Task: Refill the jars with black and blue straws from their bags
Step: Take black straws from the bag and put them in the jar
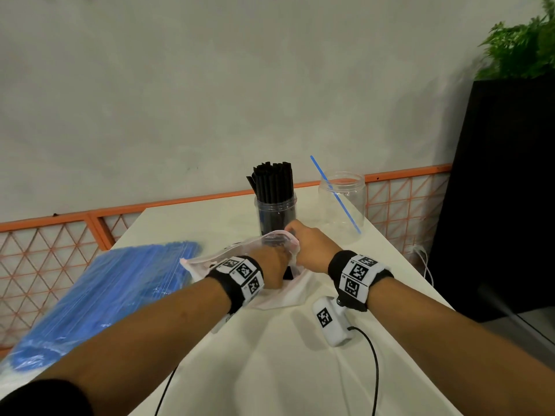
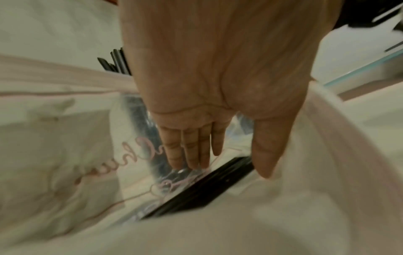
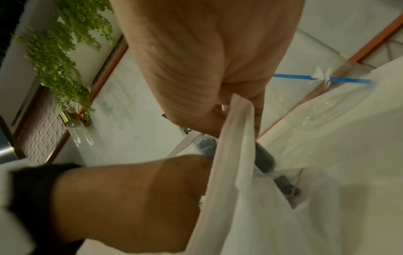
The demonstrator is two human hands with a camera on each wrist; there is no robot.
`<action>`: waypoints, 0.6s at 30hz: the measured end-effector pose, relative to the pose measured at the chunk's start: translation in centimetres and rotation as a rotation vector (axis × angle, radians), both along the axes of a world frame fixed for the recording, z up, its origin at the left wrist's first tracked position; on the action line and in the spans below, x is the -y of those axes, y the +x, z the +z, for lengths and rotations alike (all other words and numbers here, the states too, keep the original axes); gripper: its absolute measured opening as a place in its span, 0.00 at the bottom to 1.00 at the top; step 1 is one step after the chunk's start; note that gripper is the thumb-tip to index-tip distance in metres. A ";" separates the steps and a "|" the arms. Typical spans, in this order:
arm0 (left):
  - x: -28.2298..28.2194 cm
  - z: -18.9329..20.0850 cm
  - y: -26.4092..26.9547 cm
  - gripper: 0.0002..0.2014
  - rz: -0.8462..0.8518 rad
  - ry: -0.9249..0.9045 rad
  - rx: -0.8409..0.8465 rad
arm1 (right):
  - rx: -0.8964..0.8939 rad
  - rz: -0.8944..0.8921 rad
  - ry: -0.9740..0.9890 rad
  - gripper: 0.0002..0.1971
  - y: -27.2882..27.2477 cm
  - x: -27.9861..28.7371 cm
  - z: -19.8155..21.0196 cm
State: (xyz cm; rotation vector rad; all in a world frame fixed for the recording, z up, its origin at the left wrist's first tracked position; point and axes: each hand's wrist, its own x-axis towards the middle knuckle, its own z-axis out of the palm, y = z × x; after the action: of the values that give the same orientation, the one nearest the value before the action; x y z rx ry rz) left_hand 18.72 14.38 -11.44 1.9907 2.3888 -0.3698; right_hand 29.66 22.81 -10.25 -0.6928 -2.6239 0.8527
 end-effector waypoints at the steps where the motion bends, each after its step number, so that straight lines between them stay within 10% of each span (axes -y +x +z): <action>1: -0.4 -0.4 0.0 0.21 0.034 -0.037 0.015 | 0.000 -0.001 -0.001 0.20 0.1 0.0 -0.1; 10: -2.1 -2.3 -0.8 0.17 0.146 -0.179 0.059 | -0.042 -0.040 0.001 0.32 0.5 -0.7 -0.2; 18: 0.9 -0.2 -1.3 0.14 0.054 0.246 0.265 | 0.003 -0.049 0.084 0.25 0.9 -1.8 -0.5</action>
State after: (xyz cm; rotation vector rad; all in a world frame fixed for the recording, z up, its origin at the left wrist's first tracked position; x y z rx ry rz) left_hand 17.40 13.45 -11.68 1.9124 2.4066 0.1890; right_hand 30.51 24.64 -10.75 -0.7323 -2.6170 0.7238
